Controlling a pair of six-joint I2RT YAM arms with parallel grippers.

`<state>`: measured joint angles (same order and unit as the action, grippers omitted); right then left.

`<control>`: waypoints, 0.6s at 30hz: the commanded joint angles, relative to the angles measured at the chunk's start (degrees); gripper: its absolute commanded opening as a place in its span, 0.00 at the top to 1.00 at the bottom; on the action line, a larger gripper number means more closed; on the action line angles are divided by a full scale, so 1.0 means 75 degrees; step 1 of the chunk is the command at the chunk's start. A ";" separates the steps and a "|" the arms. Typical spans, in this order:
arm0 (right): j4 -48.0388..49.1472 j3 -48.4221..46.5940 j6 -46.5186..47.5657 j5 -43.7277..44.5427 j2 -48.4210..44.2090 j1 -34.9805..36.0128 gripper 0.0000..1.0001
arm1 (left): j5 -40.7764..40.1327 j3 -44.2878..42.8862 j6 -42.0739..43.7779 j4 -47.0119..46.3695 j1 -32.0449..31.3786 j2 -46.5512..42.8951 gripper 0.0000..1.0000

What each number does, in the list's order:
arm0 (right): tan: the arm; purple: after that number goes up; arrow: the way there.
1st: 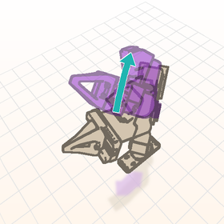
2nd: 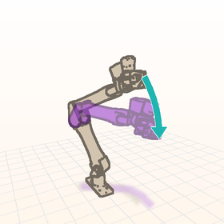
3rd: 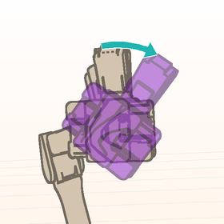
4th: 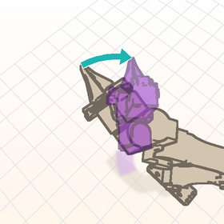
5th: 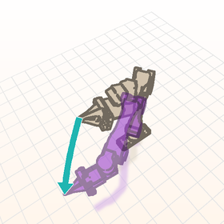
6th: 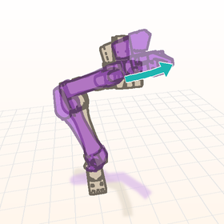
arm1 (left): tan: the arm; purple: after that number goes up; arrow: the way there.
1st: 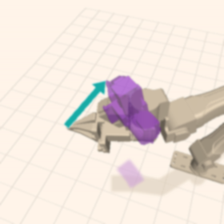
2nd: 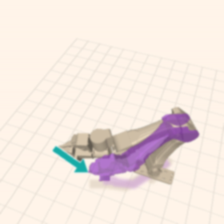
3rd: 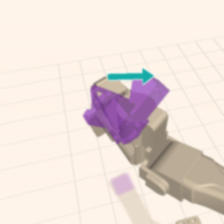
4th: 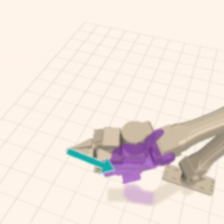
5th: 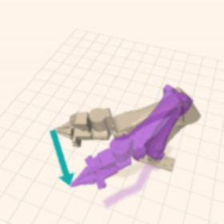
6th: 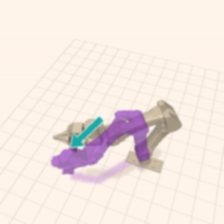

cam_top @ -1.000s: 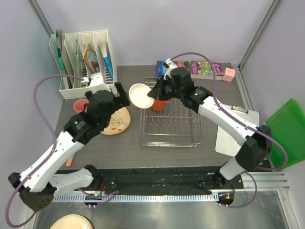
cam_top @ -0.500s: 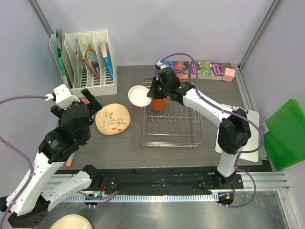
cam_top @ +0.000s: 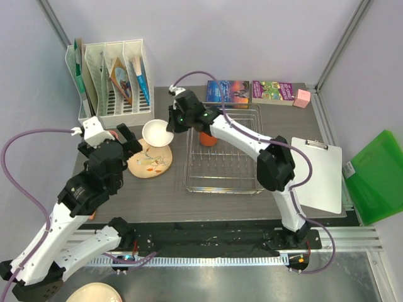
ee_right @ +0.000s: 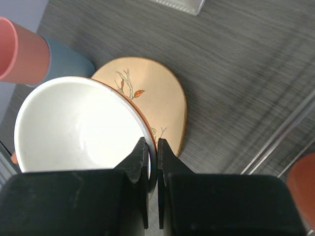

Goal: Unload the mixed dishes from the dish rack
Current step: Place the bowl at the center of the board.

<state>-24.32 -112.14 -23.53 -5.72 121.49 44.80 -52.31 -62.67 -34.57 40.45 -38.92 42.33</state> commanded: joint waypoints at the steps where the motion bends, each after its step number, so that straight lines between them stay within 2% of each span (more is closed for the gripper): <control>1: -0.0203 -0.0622 0.0500 -0.0058 0.0441 0.0296 0.99 | 0.0412 0.0223 -0.0278 -0.0447 0.0009 0.0028 0.00; 7: -0.0192 -0.1103 0.0688 0.0281 0.1097 0.0601 0.99 | 0.0671 0.0552 -0.0243 -0.0834 -0.0003 -0.0018 0.00; 18: -0.0203 -0.1618 0.0735 0.0200 0.1859 0.0730 0.99 | 0.0647 0.0763 -0.0172 -0.0916 -0.0003 0.0063 0.00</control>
<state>-27.97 -120.33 -18.35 -4.10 134.98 49.93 -47.20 -57.41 -35.59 36.49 -38.92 42.52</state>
